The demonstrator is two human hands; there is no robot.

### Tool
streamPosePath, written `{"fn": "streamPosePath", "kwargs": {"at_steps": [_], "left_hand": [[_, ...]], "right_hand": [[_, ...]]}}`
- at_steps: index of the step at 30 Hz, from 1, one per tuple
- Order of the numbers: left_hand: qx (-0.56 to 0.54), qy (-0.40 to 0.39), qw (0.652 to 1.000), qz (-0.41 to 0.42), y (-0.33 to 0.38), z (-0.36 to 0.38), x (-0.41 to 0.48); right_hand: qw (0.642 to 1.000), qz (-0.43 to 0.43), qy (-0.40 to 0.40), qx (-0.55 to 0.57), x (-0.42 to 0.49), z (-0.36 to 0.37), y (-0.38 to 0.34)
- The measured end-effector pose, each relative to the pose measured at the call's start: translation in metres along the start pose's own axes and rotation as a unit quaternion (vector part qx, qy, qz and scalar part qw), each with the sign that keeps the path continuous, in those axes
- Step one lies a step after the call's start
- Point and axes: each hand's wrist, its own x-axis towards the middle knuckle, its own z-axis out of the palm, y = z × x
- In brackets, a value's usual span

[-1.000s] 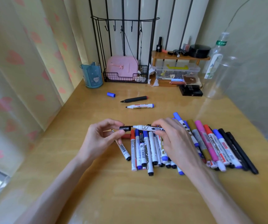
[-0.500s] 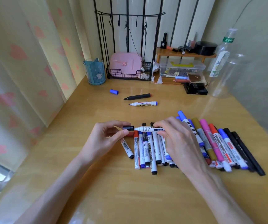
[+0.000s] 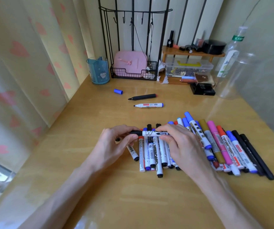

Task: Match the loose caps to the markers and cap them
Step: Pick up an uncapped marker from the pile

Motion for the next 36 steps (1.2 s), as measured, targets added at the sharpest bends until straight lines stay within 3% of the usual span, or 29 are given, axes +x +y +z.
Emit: {"fn": "streamPosePath", "kwargs": {"at_steps": [9, 14, 18, 22, 29, 36], "left_hand": [[0.023, 0.013, 0.999, 0.022, 0.002, 0.003, 0.000], [0.014, 0.004, 1.000, 0.015, 0.003, 0.002, 0.000], [-0.041, 0.035, 0.998, -0.017, 0.006, 0.009, 0.006], [-0.067, 0.029, 0.997, -0.031, 0.010, 0.013, 0.013], [-0.032, 0.022, 0.999, -0.025, 0.008, 0.017, 0.010], [-0.020, 0.031, 0.999, -0.026, 0.002, 0.017, 0.011]], "right_hand": [[0.999, -0.008, 0.034, 0.003, 0.000, 0.004, -0.002], [1.000, 0.017, 0.002, -0.009, 0.000, 0.001, -0.004], [0.999, 0.035, 0.014, -0.013, 0.003, -0.005, -0.007], [0.996, 0.085, 0.035, -0.004, 0.000, -0.006, -0.005], [0.969, 0.206, 0.042, -0.126, 0.000, -0.015, 0.005], [0.962, 0.221, -0.004, -0.163, 0.001, -0.017, 0.000]]}}
